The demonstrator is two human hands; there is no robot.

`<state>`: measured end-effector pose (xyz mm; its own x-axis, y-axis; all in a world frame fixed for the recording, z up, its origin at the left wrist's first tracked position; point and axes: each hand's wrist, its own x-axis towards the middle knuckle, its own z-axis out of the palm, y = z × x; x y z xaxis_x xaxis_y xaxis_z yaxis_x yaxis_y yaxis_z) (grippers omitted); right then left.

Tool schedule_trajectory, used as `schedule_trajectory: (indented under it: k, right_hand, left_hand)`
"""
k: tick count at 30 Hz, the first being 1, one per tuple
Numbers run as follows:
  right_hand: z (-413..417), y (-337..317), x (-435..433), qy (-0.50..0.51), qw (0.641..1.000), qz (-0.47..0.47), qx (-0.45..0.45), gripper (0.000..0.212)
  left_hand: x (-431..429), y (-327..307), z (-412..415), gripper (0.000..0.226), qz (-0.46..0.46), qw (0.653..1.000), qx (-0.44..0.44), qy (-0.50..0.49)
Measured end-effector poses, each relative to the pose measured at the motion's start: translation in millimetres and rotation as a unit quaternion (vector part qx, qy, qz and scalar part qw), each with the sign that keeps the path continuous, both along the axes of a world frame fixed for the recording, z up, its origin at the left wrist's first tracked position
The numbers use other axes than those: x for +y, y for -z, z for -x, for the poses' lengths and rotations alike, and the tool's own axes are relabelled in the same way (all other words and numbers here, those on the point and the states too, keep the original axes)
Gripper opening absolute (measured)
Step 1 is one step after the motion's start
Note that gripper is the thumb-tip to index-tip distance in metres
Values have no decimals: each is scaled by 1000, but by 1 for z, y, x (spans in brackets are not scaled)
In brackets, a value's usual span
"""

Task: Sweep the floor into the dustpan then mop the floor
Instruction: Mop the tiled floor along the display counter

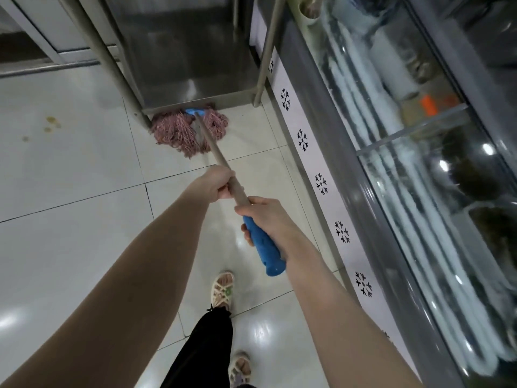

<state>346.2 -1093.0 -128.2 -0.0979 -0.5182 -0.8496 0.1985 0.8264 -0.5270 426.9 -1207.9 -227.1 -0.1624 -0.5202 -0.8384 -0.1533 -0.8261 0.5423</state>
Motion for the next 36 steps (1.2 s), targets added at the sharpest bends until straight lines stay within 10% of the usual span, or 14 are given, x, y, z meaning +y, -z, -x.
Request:
schedule_trajectory:
  k: [22,36]
  right_hand:
    - [0,-21,429,182,981,-50,51,8]
    - [-189,-38,474,139,990,-2,-10,11]
  left_hand:
    - [411,-3,59,16,-33,971,79,225]
    - [466,-33,-153,14,11,985,47,167]
